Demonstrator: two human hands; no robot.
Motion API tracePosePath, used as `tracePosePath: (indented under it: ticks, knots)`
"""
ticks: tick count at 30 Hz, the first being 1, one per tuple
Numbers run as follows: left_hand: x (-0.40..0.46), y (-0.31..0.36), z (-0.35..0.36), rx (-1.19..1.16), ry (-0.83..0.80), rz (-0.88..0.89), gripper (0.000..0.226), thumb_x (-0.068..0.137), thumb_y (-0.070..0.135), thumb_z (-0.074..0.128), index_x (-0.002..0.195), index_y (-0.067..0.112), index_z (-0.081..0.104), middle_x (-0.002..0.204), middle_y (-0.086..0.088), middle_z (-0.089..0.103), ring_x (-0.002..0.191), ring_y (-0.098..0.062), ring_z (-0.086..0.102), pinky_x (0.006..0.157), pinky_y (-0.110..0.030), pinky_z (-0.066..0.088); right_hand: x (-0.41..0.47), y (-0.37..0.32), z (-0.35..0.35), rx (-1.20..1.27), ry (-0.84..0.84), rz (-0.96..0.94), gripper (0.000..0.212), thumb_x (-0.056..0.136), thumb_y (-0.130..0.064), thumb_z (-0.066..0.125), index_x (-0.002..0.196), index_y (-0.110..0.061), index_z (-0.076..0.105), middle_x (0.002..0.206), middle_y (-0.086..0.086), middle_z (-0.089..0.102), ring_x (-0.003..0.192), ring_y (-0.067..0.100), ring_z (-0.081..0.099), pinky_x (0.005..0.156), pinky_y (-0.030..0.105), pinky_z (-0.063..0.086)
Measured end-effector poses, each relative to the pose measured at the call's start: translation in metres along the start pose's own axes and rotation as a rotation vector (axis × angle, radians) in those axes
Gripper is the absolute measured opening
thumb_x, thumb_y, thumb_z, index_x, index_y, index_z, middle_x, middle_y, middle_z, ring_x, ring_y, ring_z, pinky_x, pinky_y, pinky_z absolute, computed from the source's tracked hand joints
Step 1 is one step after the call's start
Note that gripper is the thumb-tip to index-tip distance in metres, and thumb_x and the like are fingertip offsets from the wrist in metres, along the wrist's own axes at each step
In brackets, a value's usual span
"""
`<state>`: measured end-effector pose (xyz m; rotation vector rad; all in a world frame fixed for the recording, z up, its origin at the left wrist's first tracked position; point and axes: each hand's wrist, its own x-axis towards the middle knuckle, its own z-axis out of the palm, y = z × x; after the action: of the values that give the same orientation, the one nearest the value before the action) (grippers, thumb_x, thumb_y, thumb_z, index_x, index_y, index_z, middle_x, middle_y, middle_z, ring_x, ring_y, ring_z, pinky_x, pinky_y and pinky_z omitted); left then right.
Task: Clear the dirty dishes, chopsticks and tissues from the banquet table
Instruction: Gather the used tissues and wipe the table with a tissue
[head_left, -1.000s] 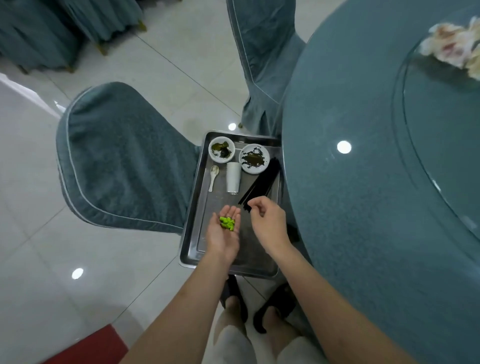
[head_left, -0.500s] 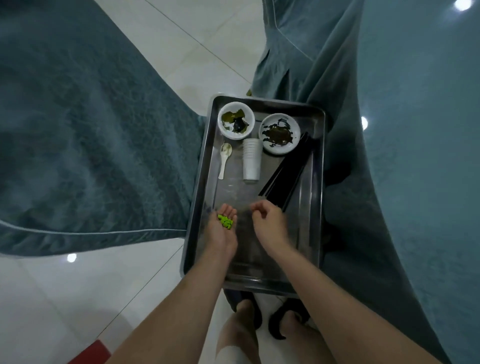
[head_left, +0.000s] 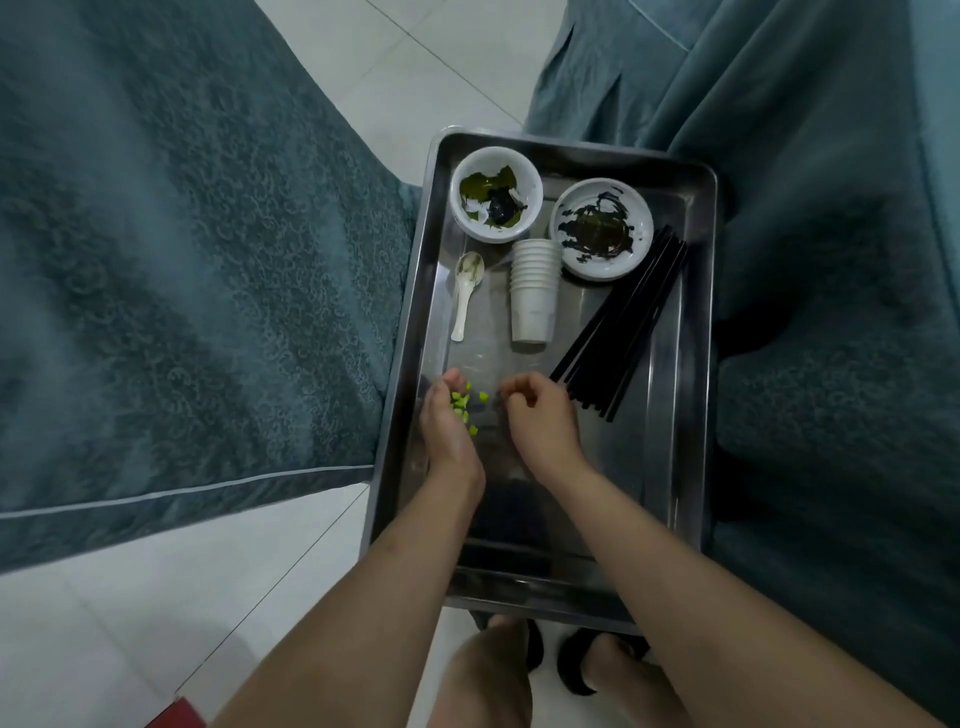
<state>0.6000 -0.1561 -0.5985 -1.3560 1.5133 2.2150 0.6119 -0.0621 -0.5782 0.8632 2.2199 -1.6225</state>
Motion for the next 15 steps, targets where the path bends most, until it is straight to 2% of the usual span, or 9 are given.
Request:
tracePosePath:
  ticks: [2,4,7,9,13,15]
  knots:
    - [-0.002,0.000,0.002,-0.019,0.012,0.012,0.028,0.105,0.019,0.047,0.119,0.012,0.071,0.118,-0.005,0.072,0.112,-0.019,0.067,0.099,-0.033,0.051,0.003,0.004,0.002,-0.031,0.015,0.017,0.024,0.090,-0.001,0.054,0.095,-0.016,0.072,0.093,-0.003,0.073,0.086,0.011,0.065,0.070,0.009,0.043]
    - [-0.003,0.000,0.003,-0.020,0.004,0.015,0.027,0.105,0.021,0.048,0.117,0.015,0.071,0.122,-0.004,0.072,0.117,-0.018,0.066,0.102,-0.033,0.051,0.004,0.006,0.003,-0.064,0.019,0.045,0.025,0.088,0.000,0.053,0.099,-0.013,0.073,0.098,0.000,0.074,0.092,0.014,0.066,0.079,0.021,0.048]
    - [-0.006,0.000,0.002,-0.036,-0.009,0.004,0.030,0.104,0.022,0.048,0.123,0.012,0.070,0.126,-0.005,0.071,0.120,-0.017,0.065,0.101,-0.031,0.051,0.004,0.007,0.003,-0.060,0.018,0.073,0.026,0.088,0.001,0.053,0.101,-0.012,0.071,0.100,0.001,0.074,0.095,0.017,0.068,0.086,0.029,0.053]
    - [-0.010,0.003,0.001,-0.051,-0.006,0.014,0.033,0.105,0.017,0.046,0.128,0.005,0.066,0.130,-0.011,0.069,0.123,-0.019,0.064,0.098,-0.026,0.049,0.002,0.005,0.001,-0.040,0.002,0.093,0.025,0.089,0.002,0.053,0.102,-0.012,0.070,0.100,0.001,0.073,0.095,0.016,0.067,0.083,0.024,0.052]
    - [-0.017,0.010,-0.001,-0.056,0.007,0.001,0.035,0.105,0.013,0.046,0.132,0.000,0.062,0.132,-0.016,0.067,0.126,-0.022,0.062,0.102,-0.025,0.048,-0.004,0.000,-0.004,-0.020,-0.034,0.093,0.024,0.090,0.003,0.052,0.099,-0.014,0.067,0.096,-0.003,0.069,0.092,0.014,0.063,0.067,0.003,0.041]
    - [-0.023,0.015,-0.003,-0.035,0.008,0.005,0.035,0.105,0.014,0.045,0.133,0.000,0.062,0.132,-0.015,0.067,0.125,-0.022,0.062,0.102,-0.024,0.047,-0.010,-0.005,-0.009,0.001,-0.041,0.089,0.025,0.091,0.003,0.052,0.100,-0.016,0.066,0.097,-0.003,0.068,0.093,0.013,0.062,0.067,0.001,0.039]
